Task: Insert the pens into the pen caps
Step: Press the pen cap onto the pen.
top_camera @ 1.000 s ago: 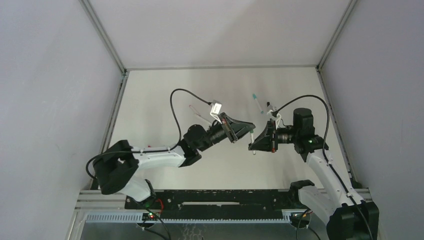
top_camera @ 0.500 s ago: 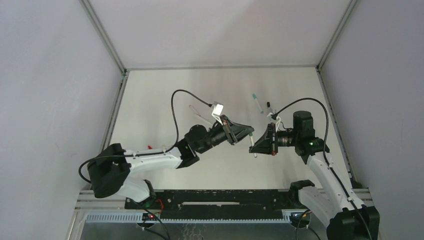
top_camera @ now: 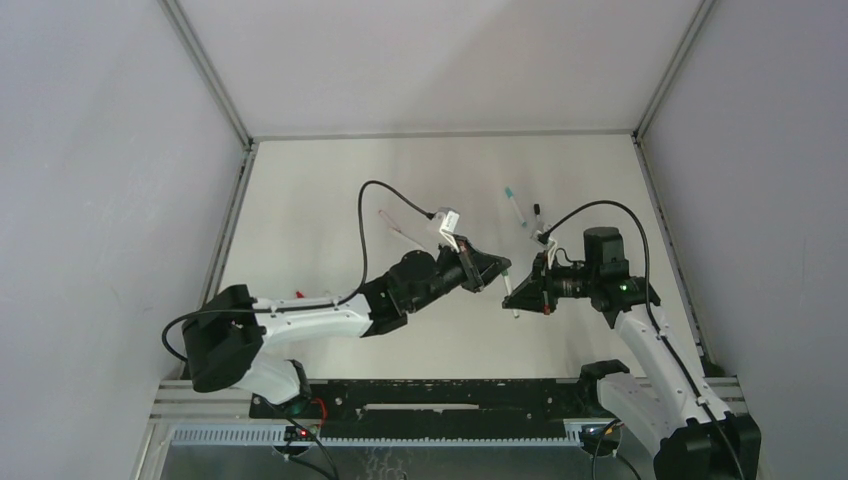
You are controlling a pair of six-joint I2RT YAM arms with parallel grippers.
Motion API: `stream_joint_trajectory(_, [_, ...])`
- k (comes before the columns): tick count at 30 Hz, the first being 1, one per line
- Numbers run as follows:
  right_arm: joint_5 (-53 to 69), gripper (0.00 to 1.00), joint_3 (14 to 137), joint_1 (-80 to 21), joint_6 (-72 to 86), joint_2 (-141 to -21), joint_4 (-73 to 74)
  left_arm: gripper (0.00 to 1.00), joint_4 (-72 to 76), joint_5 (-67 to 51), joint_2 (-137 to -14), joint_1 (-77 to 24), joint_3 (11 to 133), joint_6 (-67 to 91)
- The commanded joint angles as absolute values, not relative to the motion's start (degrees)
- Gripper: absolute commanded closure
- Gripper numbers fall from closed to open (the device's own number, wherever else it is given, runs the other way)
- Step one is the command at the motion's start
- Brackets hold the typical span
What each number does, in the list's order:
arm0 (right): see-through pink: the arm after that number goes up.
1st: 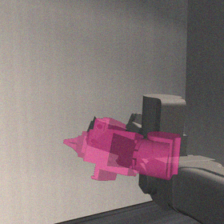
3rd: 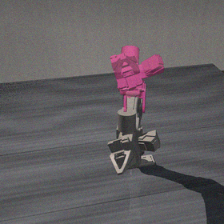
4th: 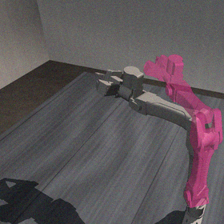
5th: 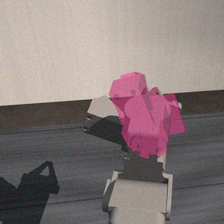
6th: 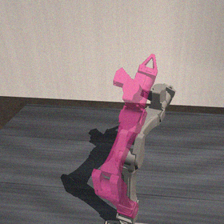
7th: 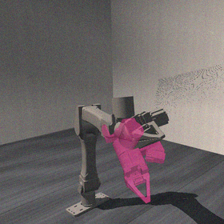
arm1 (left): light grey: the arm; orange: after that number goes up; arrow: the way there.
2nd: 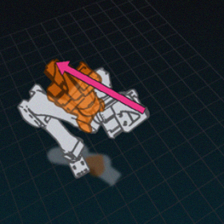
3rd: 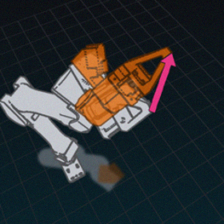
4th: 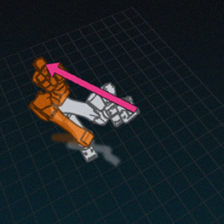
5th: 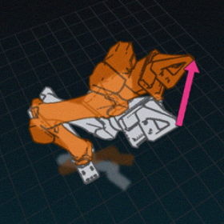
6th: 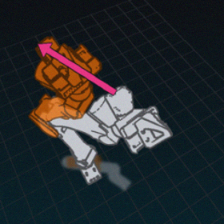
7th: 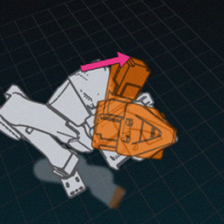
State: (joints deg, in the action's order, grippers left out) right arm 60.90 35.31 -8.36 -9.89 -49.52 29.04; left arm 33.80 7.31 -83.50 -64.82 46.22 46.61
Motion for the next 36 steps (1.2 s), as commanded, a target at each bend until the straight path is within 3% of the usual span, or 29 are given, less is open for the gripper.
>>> stream_joint_trajectory(1, [52.1,1.00,43.3,-5.2,-7.5,-48.3,6.8,1.00,13.5,-13.1,-86.1,-75.3,40.9,52.2])
stream_joint_trajectory(3, [52.7,1.00,43.2,-4.0,-5.8,-48.3,6.1,1.00,14.8,-12.1,-85.1,-75.5,39.7,53.2])
stream_joint_trajectory(7, [72.4,1.00,38.6,-1.7,9.6,-50.3,-11.4,1.00,30.2,-16.3,-84.3,-75.9,35.5,54.0])
stream_joint_trajectory(11, [77.3,1.00,37.7,-2.3,13.0,-50.4,-16.8,1.00,34.5,-21.7,-84.7,-76.1,34.7,50.5])
stream_joint_trajectory(24, [79.0,1.00,37.4,-1.9,14.4,-49.5,-18.9,1.00,37.4,-31.4,-83.5,-74.2,28.5,48.9])
stream_joint_trajectory(29, [71.7,1.00,40.4,-2.2,3.8,-48.7,-5.1,1.00,37.3,-29.6,-87.1,-74.7,31.4,52.6])
stream_joint_trajectory(36, [70.0,1.00,40.9,-1.7,2.9,-48.6,-4.3,1.00,27.8,-29.4,-88.6,-76.7,32.3,47.7])
